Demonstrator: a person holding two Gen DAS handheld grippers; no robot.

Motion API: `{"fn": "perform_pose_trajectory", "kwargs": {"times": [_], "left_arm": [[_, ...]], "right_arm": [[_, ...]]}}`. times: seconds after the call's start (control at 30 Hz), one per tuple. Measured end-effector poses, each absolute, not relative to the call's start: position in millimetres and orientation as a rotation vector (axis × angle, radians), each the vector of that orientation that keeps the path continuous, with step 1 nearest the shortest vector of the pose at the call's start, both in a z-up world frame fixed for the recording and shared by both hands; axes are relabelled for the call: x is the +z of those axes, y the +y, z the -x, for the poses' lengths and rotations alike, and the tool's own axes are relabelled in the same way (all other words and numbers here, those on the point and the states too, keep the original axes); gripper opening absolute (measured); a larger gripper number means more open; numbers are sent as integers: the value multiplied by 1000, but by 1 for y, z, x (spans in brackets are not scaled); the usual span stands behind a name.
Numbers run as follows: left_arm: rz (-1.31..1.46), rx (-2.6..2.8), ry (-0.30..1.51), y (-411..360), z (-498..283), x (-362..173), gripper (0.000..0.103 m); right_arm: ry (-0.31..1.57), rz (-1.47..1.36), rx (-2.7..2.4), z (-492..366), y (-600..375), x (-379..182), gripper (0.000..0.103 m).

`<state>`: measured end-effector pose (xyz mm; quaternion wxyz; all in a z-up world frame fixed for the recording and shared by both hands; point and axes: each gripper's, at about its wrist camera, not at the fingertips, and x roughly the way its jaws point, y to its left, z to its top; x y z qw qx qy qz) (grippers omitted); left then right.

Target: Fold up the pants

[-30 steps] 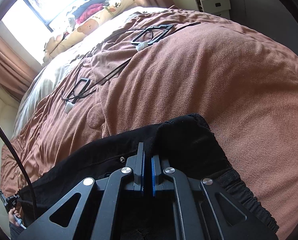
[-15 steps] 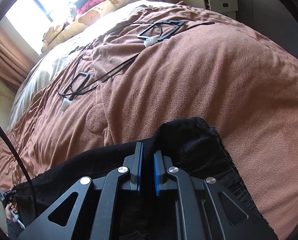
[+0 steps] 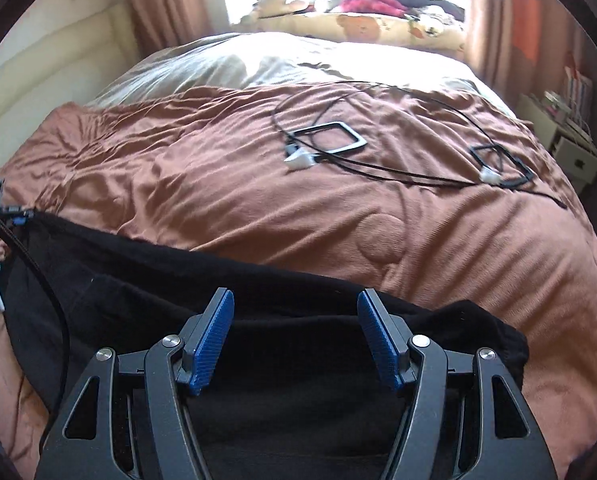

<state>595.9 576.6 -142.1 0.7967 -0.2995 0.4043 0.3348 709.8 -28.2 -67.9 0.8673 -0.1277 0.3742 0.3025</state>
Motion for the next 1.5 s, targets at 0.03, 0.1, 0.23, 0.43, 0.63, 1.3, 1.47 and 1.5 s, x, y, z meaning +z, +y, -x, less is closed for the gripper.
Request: {"fn": "perform_pose_trajectory", "kwargs": {"times": [0.03,0.1,0.23,0.43,0.63,1.3,1.47,1.5], "left_arm": [[640,720,873,577,-596,-142,24],[634,730,879,577,-595,-144,18],[641,734,877,579,-592,-146,9],[622,738,879,578,-592,-145,7],[608,742,876,581,-591,-140,5],[627,774,842,598,-605,-137,3],[627,762,826,598,-611,-135,3],[625,760,823,599,-613,-135,3]], "right_arm": [[789,309,664,-708,-18,-70,63],[803,381,714,-708,0,-74,63],[822,478,806,-706,31,-83,63],[857,623,868,-713,77,-102,63],[929,690,900,-721,111,-127,34],[765,645,762,-722,125,-122,0],[746,617,726,-723,123,-125,0],[745,610,723,-723,123,-126,0]]}}
